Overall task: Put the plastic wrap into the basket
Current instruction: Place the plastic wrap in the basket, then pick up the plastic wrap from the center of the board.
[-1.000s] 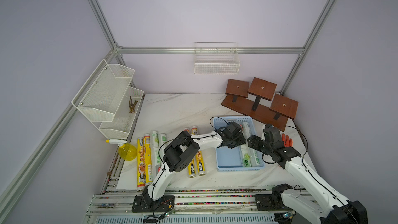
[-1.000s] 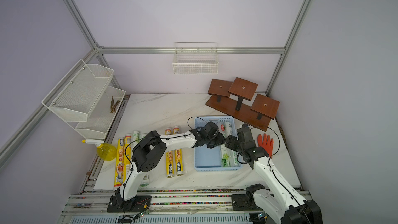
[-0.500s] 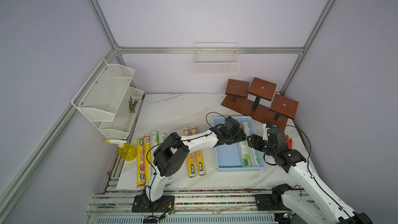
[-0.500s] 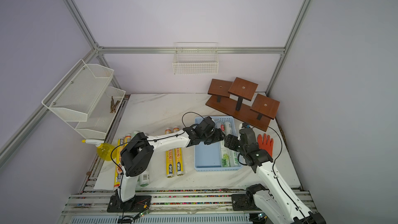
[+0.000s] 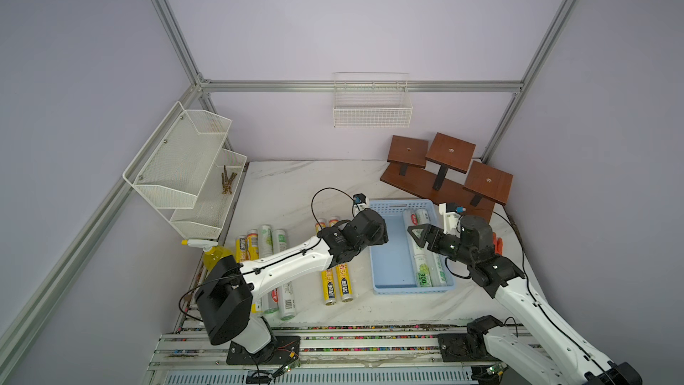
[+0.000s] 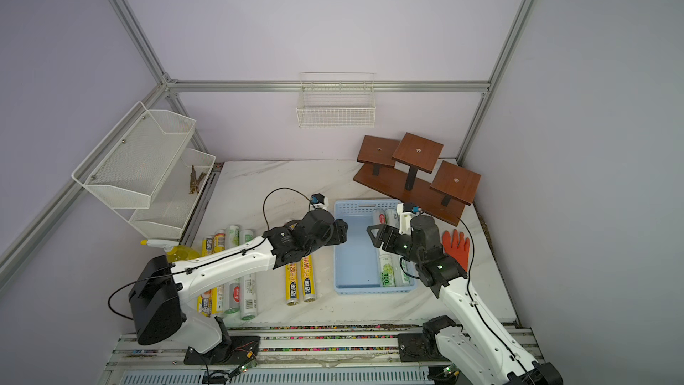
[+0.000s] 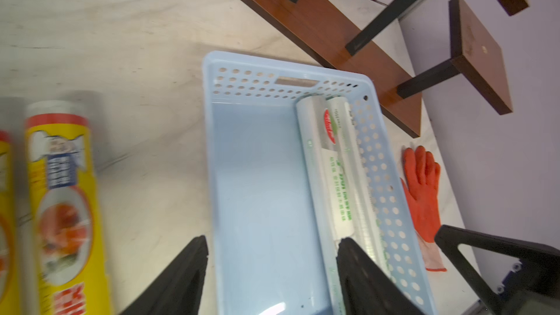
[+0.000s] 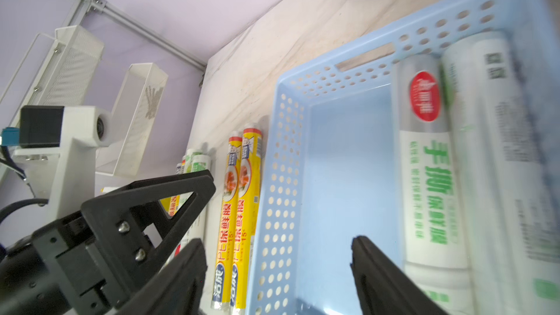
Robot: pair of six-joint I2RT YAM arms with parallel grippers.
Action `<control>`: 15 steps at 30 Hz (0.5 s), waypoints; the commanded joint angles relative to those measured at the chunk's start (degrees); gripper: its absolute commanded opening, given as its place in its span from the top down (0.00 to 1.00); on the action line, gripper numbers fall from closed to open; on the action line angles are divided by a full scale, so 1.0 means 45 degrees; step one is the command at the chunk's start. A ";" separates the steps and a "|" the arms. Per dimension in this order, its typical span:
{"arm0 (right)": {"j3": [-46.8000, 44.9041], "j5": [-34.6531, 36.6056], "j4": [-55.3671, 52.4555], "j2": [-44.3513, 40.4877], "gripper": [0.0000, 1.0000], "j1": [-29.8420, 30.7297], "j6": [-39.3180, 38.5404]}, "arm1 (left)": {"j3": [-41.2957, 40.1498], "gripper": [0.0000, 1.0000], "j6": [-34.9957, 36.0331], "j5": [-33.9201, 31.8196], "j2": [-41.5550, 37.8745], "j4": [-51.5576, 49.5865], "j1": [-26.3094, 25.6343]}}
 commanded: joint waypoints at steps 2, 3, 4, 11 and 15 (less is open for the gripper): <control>0.0930 0.0626 0.1200 0.0964 0.20 0.1917 0.0002 | -0.0998 0.26 0.0960 -0.2490 -0.2170 -0.1773 0.0419; 0.1118 0.0784 0.1267 0.1345 0.21 0.2346 -0.0033 | -0.1177 0.25 0.0946 -0.2696 -0.2523 -0.2272 0.0552; 0.1282 0.0945 0.1330 0.1646 0.20 0.2742 -0.0073 | -0.1339 0.24 0.0941 -0.2818 -0.2834 -0.2733 0.0668; 0.2063 0.2367 0.2427 0.3824 0.20 0.5254 -0.0604 | -0.2895 0.14 0.0341 -0.4019 -0.5019 -0.5039 0.1481; 0.2579 0.3070 0.2580 0.4992 0.17 0.6489 -0.0843 | -0.3772 0.01 -0.0196 -0.4101 -0.6196 -0.5990 0.2237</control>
